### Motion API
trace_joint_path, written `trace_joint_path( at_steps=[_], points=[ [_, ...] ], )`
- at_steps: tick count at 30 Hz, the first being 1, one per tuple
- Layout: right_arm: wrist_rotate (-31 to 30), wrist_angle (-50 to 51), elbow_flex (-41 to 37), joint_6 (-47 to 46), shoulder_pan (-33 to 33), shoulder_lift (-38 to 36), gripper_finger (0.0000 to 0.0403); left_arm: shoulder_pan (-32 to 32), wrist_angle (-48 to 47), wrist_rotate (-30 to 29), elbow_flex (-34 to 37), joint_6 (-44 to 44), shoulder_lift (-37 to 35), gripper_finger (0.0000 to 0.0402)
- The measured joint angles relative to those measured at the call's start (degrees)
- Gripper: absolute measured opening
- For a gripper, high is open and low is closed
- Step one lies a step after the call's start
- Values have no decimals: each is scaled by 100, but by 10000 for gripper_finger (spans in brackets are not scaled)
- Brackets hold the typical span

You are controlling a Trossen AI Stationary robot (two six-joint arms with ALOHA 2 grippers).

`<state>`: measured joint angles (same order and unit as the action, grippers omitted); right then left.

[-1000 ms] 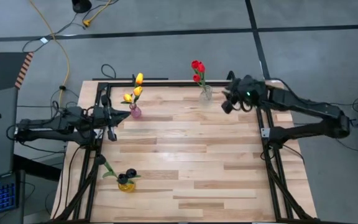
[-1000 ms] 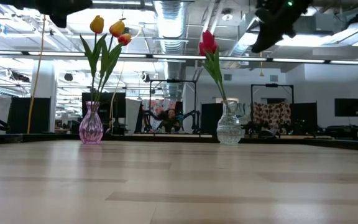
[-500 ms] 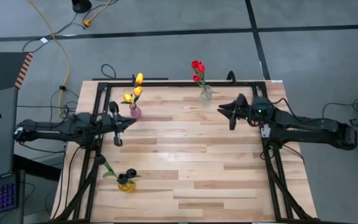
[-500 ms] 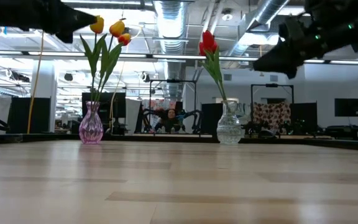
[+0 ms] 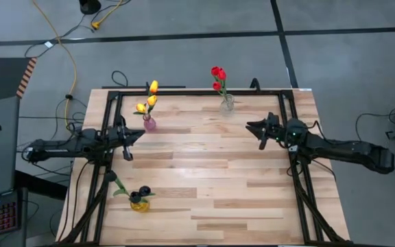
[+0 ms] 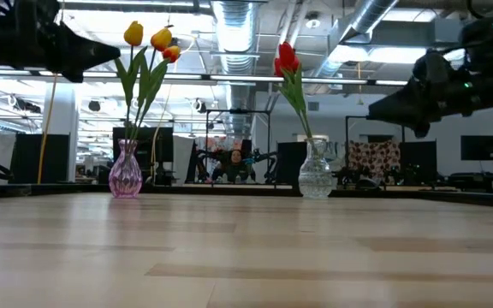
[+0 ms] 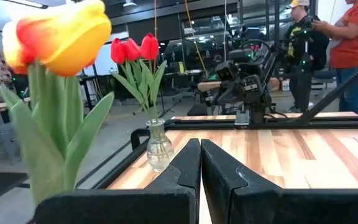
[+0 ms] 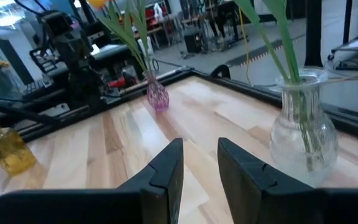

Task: Sort flowers into vase by color
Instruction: Return to Home Position

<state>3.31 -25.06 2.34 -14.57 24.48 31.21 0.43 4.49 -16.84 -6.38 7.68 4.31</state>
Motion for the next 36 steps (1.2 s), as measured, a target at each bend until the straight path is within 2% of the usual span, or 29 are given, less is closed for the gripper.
trace_joint_path(
  at_steps=[3,6,12,18,24,28,30,36],
  points=[
    [0,-79,-185,-92,-3,-226,127,0,-311,-6,133,5,-440,0],
    [15,40,-185,-71,-5,-411,127,7,-464,-13,194,3,-393,0],
    [424,97,-187,141,-15,-543,127,11,-883,-3,185,-26,-412,0],
    [448,256,-187,151,-20,-534,127,11,-1192,-27,185,-52,-413,0],
    [911,103,-189,149,-18,-967,127,11,-1204,-35,185,-76,-411,0],
    [1365,398,-191,354,1,-1526,127,11,-1203,-35,185,-57,-411,0],
    [1319,795,-193,436,10,-1831,127,11,-1200,-39,185,-48,-411,0],
    [690,1802,-193,474,10,-2650,127,11,-1195,-46,185,-54,-411,0]
  ],
)
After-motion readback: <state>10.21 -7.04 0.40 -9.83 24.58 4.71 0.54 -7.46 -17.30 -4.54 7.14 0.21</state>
